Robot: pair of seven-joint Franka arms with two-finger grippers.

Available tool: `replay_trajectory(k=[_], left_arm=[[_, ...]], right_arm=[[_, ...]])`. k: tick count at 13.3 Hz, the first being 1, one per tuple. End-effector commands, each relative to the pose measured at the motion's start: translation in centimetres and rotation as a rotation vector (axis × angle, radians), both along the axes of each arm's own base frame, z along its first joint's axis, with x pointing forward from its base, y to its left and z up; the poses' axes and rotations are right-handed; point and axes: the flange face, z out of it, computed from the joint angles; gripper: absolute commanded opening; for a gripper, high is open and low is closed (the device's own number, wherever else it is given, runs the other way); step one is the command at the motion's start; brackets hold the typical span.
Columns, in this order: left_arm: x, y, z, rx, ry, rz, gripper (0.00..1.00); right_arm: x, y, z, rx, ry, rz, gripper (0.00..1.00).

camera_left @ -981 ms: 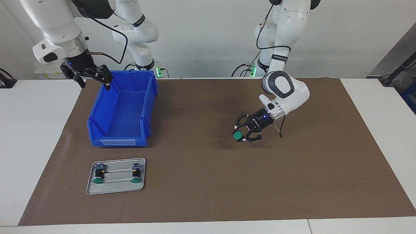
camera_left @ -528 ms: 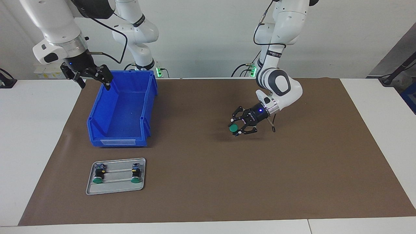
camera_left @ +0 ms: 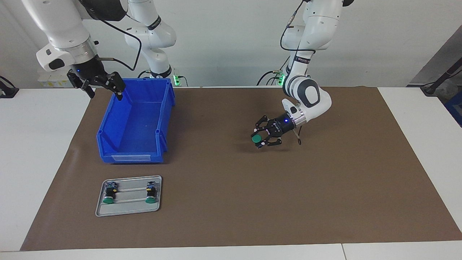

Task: Place and press button with both arms
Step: 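Lift the button with the left gripper and move it nearer the robot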

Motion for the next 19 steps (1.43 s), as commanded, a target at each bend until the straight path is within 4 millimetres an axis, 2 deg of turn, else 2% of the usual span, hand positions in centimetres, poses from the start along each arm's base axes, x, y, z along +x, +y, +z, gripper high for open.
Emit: replay_trajectory(k=[1, 4, 9, 19], left_arm=[[-1.1, 0.8, -0.4, -0.039, -0.029, 0.01, 0.07], [-1.8, 0.5, -1.8, -0.027, -0.054, -0.017, 0.07], [-3.1, 0.3, -2.9, -0.014, -0.05, -0.029, 0.06], [-5.1, -0.3, -3.9, -0.053, -0.07, -0.04, 0.07]], right_arm=[[-0.3, -0.5, -0.1, 0.003, 0.013, 0.022, 1.0], [-0.3, -0.6, -0.2, 0.003, 0.016, 0.022, 1.0], [-0.4, -0.6, -0.4, 0.004, 0.02, 0.02, 1.0], [-0.4, -0.6, -0.4, 0.004, 0.019, 0.02, 1.0]])
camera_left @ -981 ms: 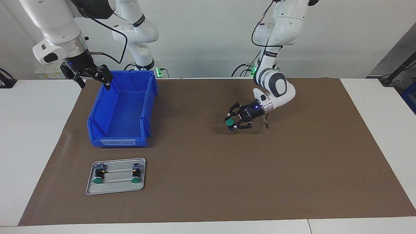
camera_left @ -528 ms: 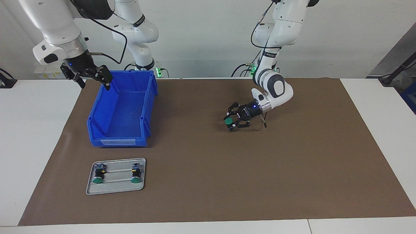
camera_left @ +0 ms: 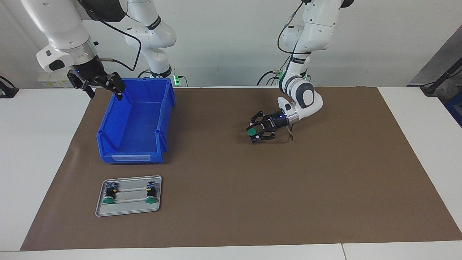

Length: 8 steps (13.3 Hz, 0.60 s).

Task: Place and press button with both arms
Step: 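Lift the button with the left gripper and move it nearer the robot, then lower the button onto the table and open the left gripper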

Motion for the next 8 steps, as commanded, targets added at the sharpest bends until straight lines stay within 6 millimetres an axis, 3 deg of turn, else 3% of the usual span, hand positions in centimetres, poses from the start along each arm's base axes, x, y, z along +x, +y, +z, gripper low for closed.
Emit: replay_trajectory(k=[1, 4, 7, 8], left_arm=[[-1.0, 0.0, -0.3, -0.017, -0.031, 0.001, 0.07], [-1.6, -0.2, -0.8, -0.009, -0.032, -0.011, 0.07], [-2.6, -0.3, -4.4, -0.058, -0.063, -0.048, 0.08], [-2.5, -0.2, -4.6, -0.076, -0.08, -0.05, 0.08]], right_arm=[[-0.3, -0.4, -0.1, 0.004, 0.009, 0.024, 1.0], [-0.3, -0.5, -0.1, 0.004, 0.011, 0.022, 1.0], [-0.3, -0.5, -0.1, 0.004, 0.011, 0.022, 1.0], [-0.3, -0.4, -0.1, 0.004, 0.009, 0.024, 1.0]])
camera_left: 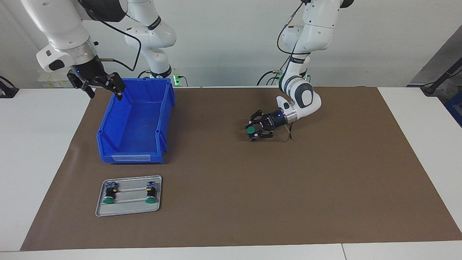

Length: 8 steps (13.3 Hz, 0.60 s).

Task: Place and press button with both arms
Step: 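Lower the button onto the table and open the left gripper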

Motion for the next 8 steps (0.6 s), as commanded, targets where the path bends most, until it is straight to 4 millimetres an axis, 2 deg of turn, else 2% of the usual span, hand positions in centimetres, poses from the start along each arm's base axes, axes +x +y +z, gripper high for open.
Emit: replay_trajectory(k=[1, 5, 8], left_arm=[[-0.18, 0.82, -2.23, -0.047, -0.035, 0.01, 0.08], [0.09, 0.81, -2.12, -0.049, -0.039, 0.012, 0.09], [0.45, 1.02, -1.97, -0.049, -0.04, 0.018, 0.23]], right_arm=[[-0.33, -0.44, -0.1, 0.004, 0.009, 0.023, 1.0], [-0.33, -0.44, -0.1, 0.004, 0.009, 0.023, 1.0], [-0.47, -0.45, 0.0, 0.004, 0.008, 0.023, 1.0]])
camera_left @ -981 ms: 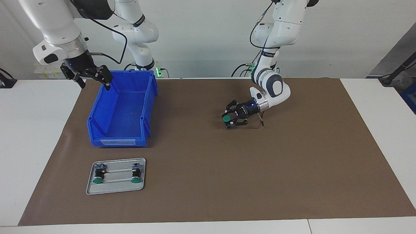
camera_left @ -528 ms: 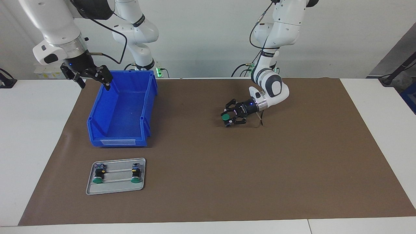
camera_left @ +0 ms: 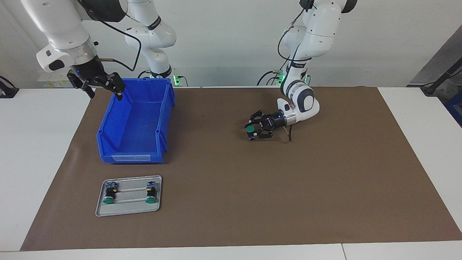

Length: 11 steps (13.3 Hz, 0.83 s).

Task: Place and press button with both arms
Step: 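Lower the button onto the table and open the left gripper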

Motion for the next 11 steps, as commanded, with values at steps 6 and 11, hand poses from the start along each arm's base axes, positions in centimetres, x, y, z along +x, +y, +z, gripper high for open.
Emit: replay_trajectory(k=[6, 11], left_arm=[[0.94, 0.97, -0.53, 0.01, -0.016, 0.036, 0.55], [1.29, 1.21, 0.05, 0.006, -0.019, 0.044, 0.59]], right_arm=[[-0.51, -0.44, -0.11, 0.004, 0.009, 0.024, 1.0], [-0.51, -0.44, -0.18, 0.004, 0.011, 0.024, 1.0]])
